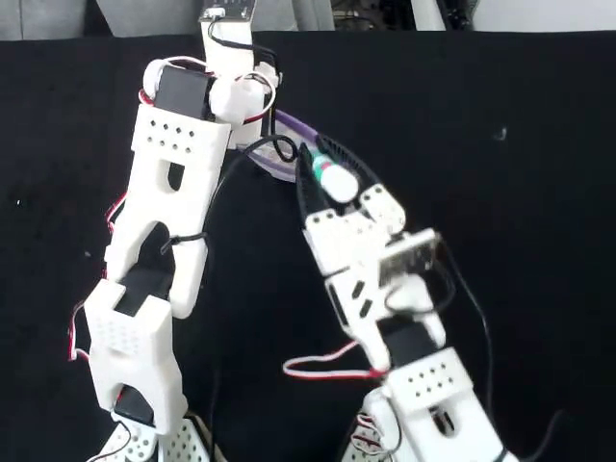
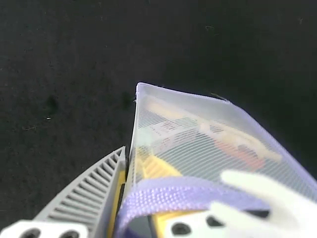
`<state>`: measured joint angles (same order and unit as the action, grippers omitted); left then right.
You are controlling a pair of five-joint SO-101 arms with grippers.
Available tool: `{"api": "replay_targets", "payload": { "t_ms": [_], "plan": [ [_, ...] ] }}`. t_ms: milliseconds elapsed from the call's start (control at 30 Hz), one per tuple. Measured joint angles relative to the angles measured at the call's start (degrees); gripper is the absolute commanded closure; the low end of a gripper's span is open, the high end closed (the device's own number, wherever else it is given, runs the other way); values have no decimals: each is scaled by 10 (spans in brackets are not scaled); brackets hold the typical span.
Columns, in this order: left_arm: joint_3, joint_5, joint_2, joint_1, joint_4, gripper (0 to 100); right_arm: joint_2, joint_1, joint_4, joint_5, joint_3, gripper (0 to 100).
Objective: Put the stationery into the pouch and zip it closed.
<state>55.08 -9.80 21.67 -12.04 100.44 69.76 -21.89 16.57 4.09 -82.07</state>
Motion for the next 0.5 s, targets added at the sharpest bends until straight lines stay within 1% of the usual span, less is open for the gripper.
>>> {"api": "replay_targets", "payload": {
  "t_ms": [233,400,500],
  "plan": [
    [0,0,0,1,0,972,-156,20,8,1,96,949],
    [0,0,0,1,0,972,-218,26,66,1,113,825],
    [0,0,0,0,0,972,-223,30,69,1,113,785]
  ]
}}
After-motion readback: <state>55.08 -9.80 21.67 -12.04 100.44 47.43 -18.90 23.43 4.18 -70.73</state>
